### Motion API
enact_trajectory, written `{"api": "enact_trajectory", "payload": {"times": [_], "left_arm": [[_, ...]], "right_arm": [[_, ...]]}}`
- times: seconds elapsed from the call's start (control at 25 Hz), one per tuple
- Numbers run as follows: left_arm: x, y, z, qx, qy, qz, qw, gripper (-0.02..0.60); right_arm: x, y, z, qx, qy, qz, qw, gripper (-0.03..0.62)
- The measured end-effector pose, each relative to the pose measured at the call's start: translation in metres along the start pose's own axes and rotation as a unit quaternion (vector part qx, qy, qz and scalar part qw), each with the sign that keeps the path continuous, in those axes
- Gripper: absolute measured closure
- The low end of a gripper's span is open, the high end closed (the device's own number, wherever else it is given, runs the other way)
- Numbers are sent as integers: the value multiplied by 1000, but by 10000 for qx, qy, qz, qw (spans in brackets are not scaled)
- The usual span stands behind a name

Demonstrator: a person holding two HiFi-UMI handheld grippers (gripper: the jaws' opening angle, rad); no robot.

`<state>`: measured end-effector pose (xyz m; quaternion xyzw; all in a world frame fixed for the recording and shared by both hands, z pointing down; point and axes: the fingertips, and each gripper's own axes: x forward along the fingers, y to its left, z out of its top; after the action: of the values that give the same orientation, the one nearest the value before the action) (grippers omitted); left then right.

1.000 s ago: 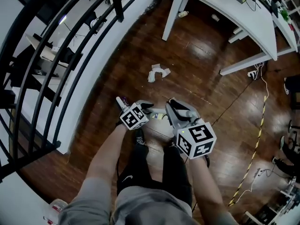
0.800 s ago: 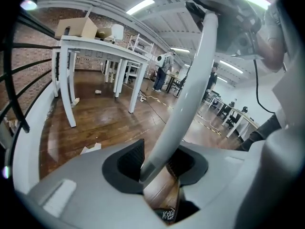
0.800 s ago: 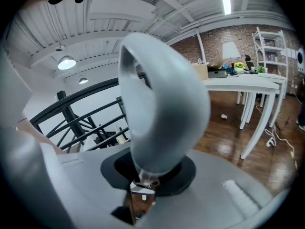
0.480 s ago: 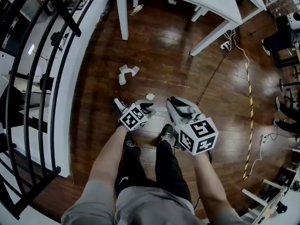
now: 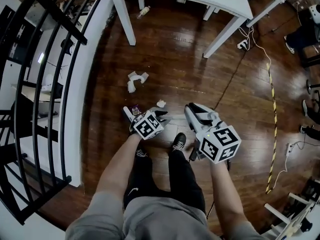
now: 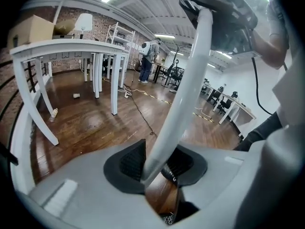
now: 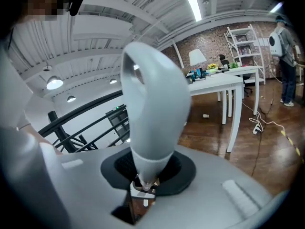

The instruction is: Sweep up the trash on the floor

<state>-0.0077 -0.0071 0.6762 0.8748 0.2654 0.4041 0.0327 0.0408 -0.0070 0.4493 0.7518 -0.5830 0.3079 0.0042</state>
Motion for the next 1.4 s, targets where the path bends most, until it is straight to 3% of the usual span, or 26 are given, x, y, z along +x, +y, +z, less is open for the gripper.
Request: {"api": "enact_trajectory", "payload": {"times": [0.2,0.32,0.52,0.72,0.96,1.24,1.4], "left_arm": [[-9,10,55,-163,12,311,9994,463],[-16,30,108,-30,-295,528,9982,466],[-6,47,168,134,-818,425,9957,466],[30,48,210,245,-1170,158,9927,462],[90,57,197,-90,-1207,68,9926,461],[126,52,172,-747,-1147,483,9894,457],[112,62,156,-985,-1076,787,9862,457]], "right_arm": [[-14,-19,55,-213,-311,462,9982,539],[-21,-28,104,-419,-617,531,9958,539],[-24,-35,147,-897,-742,285,9928,539],[-33,-61,159,-1157,-772,-91,9902,539],[-11,-105,127,-1101,-544,-107,9924,537],[-6,-143,94,-859,-218,536,9946,537],[8,-128,91,-968,-56,1062,9896,537]]}}
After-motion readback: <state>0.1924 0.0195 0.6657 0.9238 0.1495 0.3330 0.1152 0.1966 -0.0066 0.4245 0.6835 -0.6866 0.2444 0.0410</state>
